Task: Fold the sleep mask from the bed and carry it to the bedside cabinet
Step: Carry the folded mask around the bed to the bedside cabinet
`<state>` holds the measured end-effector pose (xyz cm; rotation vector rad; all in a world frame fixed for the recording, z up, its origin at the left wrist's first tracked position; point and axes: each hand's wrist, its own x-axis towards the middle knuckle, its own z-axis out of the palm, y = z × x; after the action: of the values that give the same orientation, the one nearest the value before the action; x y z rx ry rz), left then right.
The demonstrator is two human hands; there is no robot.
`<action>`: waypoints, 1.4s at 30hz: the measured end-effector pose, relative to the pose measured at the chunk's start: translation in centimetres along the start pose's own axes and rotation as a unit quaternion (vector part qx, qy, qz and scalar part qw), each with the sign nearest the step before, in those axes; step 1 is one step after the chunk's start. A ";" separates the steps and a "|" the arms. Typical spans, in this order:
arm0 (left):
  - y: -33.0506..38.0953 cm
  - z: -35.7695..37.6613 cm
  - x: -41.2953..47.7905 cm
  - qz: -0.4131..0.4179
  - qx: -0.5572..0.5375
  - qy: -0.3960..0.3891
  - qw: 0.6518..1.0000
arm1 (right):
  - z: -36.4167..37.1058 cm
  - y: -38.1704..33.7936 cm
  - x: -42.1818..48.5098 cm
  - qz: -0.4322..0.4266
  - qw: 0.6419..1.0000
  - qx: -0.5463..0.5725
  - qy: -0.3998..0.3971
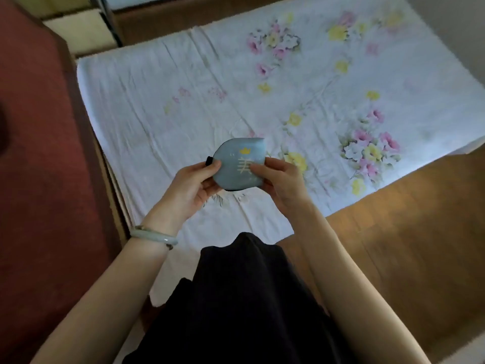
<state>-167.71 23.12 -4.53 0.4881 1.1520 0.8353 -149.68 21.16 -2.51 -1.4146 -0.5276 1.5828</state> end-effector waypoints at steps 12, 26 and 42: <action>-0.9 16.1 -3.6 -0.088 0.136 -0.263 0.951 | -12.1 -3.1 -13.6 -0.114 0.955 0.147 0.230; -10.1 39.7 -3.3 -0.150 0.211 -0.390 0.884 | -31.7 -7.6 -19.9 -0.172 0.887 0.219 0.368; -19.9 65.5 -0.2 -0.175 0.250 -0.402 0.863 | -56.8 -15.0 -19.7 -0.181 0.868 0.234 0.400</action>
<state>-100.28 15.55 4.43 0.9165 0.6142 -0.0428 -92.97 -2.36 6.06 -1.3389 0.0969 0.6484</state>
